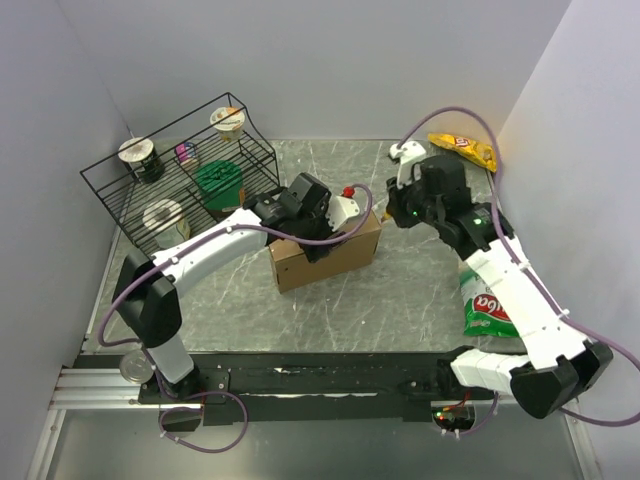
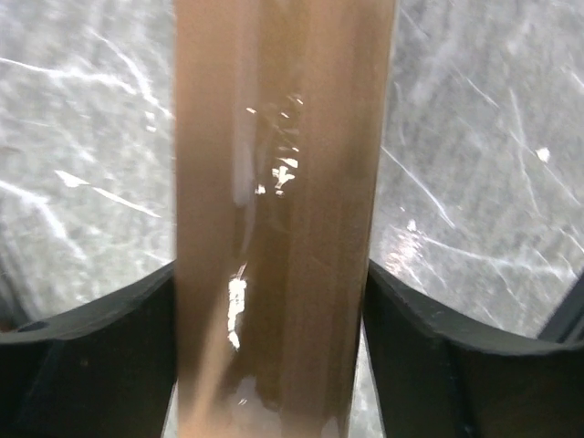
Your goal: Unpack the express box
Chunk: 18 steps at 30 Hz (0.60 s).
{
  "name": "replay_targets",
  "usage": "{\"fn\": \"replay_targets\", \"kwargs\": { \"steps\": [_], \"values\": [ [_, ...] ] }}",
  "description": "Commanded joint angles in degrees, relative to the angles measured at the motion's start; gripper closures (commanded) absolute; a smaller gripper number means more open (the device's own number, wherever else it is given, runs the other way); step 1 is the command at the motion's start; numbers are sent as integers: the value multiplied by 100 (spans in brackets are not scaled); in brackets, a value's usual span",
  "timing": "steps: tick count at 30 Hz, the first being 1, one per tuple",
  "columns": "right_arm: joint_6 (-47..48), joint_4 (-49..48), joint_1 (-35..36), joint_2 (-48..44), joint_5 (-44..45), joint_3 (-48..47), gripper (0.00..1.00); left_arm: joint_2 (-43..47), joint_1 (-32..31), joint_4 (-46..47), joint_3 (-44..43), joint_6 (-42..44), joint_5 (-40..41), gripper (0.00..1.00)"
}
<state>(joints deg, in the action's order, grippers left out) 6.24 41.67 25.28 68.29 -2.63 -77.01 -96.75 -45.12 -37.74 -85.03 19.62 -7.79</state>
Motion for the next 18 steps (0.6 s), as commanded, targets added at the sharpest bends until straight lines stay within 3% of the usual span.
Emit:
{"fn": "replay_targets", "kwargs": {
  "steps": [1,7,8,18],
  "values": [
    [-88,-395,-128,-343,-105,-438,100,-186,65,-313,-224,-107,-592,20],
    [17,-555,-137,-377,254,-88,100,-116,372,-270,-514,42,-1259,12],
    [52,-529,-155,-413,255,10,100,-29,390,-235,-532,68,-1373,4],
    [-132,-54,-418,-633,395,819,100,472,750,-595,-1287,447,-2639,4]
  ]
}}
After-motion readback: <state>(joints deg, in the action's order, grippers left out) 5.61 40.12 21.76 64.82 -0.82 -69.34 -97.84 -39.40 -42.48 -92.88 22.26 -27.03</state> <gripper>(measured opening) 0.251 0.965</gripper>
